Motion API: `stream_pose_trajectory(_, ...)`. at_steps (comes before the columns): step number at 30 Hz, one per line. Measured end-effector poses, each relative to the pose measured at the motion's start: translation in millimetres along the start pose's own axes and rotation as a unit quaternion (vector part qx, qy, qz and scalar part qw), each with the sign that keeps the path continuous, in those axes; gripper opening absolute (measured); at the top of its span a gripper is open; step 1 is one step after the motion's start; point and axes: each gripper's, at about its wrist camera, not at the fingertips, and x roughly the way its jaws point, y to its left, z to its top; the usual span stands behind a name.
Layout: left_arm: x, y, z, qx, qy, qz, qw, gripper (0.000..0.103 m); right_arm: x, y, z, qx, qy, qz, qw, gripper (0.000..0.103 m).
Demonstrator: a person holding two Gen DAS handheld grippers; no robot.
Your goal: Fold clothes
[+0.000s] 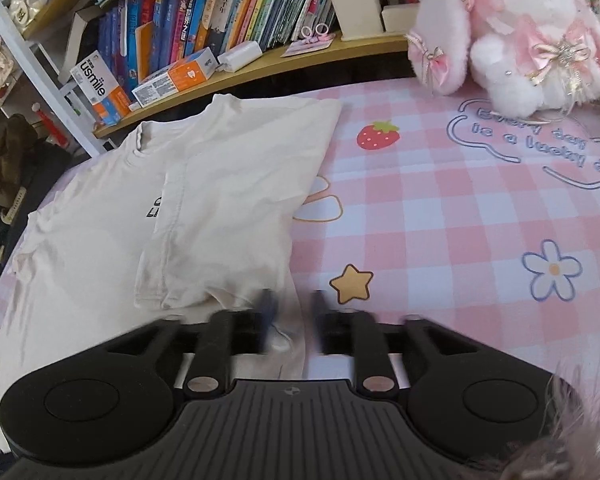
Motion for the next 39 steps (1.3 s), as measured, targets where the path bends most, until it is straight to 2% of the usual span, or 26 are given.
stream_pose_trajectory(3,0.9,4.2,4.6,-0.007,-0.008,0.005,0.9999,0.084,-11.7,4.6,-6.8,-0.004,-0.006,-0.002,1.000,0.049)
stream_pose_trajectory(8,4.5,15.3,9.6,-0.014,-0.013,-0.001,0.9998,0.084,-34.9,20.2,-31.6,-0.026,-0.014,-0.023,0.999,0.072)
stream_pose_trajectory(14,3.1,36.8,6.9,-0.002,-0.013,-0.012,0.9998,0.085,-54.4,44.4,-74.2,-0.043,-0.012,-0.063,0.997,0.082)
stream_pose_trajectory(20,-2.4,70.8,5.0,0.028,-0.008,-0.030,0.9991,0.086,-64.1,81.7,-106.5,-0.024,-0.016,-0.108,0.994,0.086)
stream_pose_trajectory(29,-10.2,125.9,-1.2,0.056,-0.023,-0.073,0.9955,0.087,-77.7,147.6,-140.5,0.002,-0.047,-0.172,0.984,0.093)
stream_pose_trajectory(33,-10.7,138.3,-7.9,0.077,-0.020,-0.090,0.9928,0.087,-80.6,167.2,-161.1,0.023,-0.046,-0.195,0.980,0.093)
stream_pose_trajectory(39,-17.1,142.8,-13.8,0.086,-0.019,-0.090,0.9920,0.089,-89.3,183.3,-173.0,0.030,-0.049,-0.213,0.975,0.096)
